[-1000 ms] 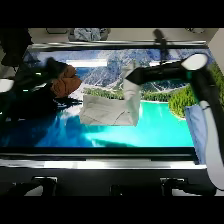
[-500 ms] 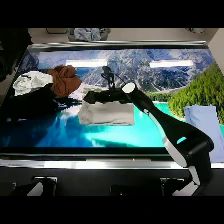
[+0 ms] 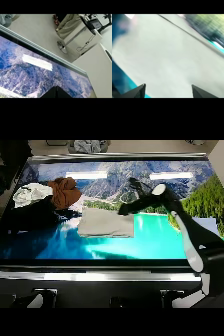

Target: Fold the shirts.

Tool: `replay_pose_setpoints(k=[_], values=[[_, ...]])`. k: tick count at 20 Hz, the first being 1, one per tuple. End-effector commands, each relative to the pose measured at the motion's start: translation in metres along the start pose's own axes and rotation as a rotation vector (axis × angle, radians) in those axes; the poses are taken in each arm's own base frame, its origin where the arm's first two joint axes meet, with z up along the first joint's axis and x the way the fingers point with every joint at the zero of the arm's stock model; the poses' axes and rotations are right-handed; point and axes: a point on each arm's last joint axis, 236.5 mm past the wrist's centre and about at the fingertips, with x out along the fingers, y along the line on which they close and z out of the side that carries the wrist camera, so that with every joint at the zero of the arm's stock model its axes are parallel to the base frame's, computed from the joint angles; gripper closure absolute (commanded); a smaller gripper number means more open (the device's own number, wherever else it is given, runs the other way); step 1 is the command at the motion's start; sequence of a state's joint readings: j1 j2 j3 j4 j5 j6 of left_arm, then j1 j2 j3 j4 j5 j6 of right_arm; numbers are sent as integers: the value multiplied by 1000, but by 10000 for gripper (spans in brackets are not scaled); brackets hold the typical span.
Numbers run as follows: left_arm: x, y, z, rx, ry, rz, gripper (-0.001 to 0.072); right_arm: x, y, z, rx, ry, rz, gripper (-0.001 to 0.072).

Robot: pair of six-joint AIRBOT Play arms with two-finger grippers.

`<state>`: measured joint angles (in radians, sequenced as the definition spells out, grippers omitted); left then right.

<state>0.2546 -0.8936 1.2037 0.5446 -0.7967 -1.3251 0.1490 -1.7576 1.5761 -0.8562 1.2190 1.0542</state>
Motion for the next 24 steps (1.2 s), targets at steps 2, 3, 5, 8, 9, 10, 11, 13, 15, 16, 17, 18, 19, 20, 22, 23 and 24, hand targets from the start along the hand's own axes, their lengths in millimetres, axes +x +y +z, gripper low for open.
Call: replay_pose_setpoints(k=[2,3,5,8,9,10,11,13,15,16,17,18,19,20,22,23,24], values=[[0,6,-2,24,7,23,676,-22,-79,-88,252,180,-87,90],[0,6,-2,24,7,23,676,-8,-77,-84,292,126,-45,90],[0,5,-2,24,8,23,676,15,-64,-64,347,2,81,91],[0,5,-2,23,7,22,676,35,-56,-48,379,-60,153,113],[0,5,-2,23,7,22,676,42,-56,-48,377,-61,145,135],[0,5,-2,23,7,22,676,47,-54,-47,373,-61,140,187],[0,5,-2,23,7,22,676,50,-49,-45,363,-65,144,343],[0,5,-2,23,7,22,676,45,-39,-36,332,-90,191,667],[0,5,-2,23,7,22,676,20,-35,-23,225,-128,207,666],[0,5,-2,24,7,22,676,0,-37,-15,190,-158,197,666],[0,5,-2,24,7,23,675,-25,-45,-6,166,-189,160,667],[0,5,-2,24,8,23,675,-54,-57,0,156,-221,112,667],[0,6,-2,25,7,23,675,-84,-69,4,164,-252,57,667],[0,6,-2,26,8,25,675,-117,-84,5,185,-286,-5,667],[0,9,-3,41,11,39,675,-178,-108,-2,217,-344,-107,667],[0,12,-4,52,15,51,675,-209,-117,-9,226,-376,-153,667],[0,15,-4,63,18,62,675,-237,-126,-16,244,-416,-197,667]])
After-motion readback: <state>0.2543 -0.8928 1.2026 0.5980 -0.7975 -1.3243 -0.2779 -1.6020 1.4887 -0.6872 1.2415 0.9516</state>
